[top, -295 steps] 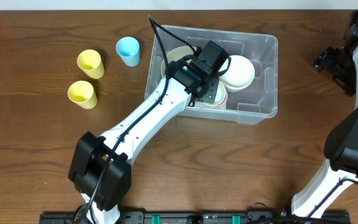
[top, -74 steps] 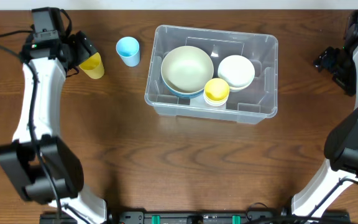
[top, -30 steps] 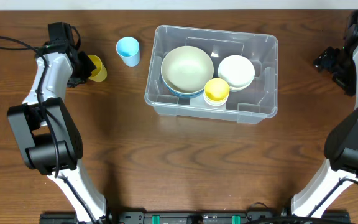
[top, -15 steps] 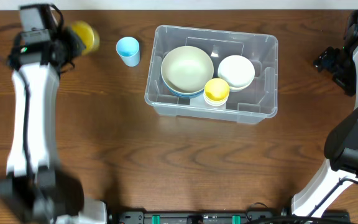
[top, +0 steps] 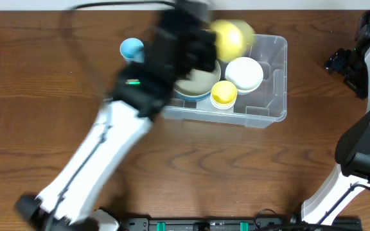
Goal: Pack container
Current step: 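Carry the second yellow cup into the bin's front right corner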
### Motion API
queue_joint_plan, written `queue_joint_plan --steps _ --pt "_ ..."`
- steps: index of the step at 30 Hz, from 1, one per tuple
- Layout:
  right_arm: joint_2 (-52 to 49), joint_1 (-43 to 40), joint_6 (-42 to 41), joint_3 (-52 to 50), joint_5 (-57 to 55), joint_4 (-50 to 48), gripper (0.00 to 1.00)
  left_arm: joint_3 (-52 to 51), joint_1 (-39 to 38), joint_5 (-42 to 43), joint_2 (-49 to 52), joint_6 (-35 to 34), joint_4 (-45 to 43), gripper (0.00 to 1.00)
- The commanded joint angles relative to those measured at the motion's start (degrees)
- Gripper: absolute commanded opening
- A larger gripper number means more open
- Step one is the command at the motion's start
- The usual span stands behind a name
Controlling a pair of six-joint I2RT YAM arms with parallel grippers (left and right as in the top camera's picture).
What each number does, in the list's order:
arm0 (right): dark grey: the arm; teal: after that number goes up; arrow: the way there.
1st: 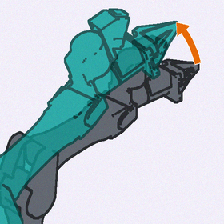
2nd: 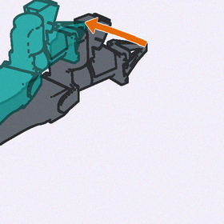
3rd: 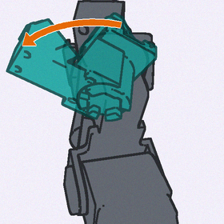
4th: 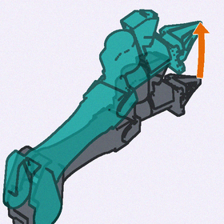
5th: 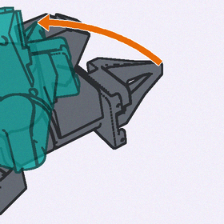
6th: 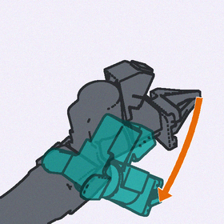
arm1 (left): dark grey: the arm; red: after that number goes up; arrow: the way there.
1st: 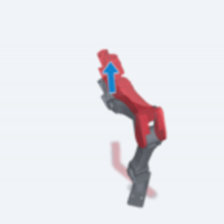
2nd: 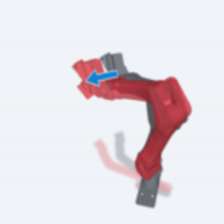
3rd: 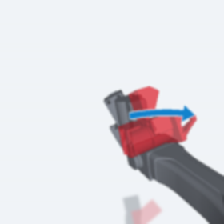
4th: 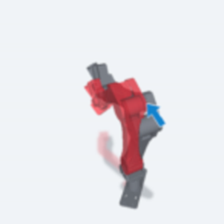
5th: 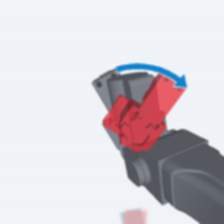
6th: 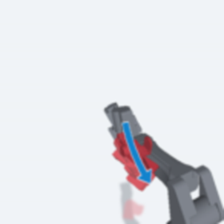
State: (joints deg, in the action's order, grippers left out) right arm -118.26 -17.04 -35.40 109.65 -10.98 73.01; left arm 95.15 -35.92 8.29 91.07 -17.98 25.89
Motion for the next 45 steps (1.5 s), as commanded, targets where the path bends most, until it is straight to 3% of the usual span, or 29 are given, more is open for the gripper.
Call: queue_joint_plan --steps 1,8,17,45 --pt "0.3 -0.3 -0.6 -0.2 -0.8 0.0 0.99 -0.4 -5.2 -3.7 3.7 3.5 -1.4 0.06" --pt "0.3 -0.3 -0.6 -0.2 -0.8 0.0 0.99 -0.4 -10.2 -3.8 12.2 6.2 -3.6 0.06" --pt "0.3 -0.3 -0.6 -0.2 -0.8 0.0 0.99 -0.4 -10.4 -8.6 19.1 7.1 -4.0 0.06" --pt "0.3 -0.3 -0.6 -0.2 -0.8 0.0 0.99 -0.4 -10.6 -11.3 26.2 9.4 -0.3 0.06"
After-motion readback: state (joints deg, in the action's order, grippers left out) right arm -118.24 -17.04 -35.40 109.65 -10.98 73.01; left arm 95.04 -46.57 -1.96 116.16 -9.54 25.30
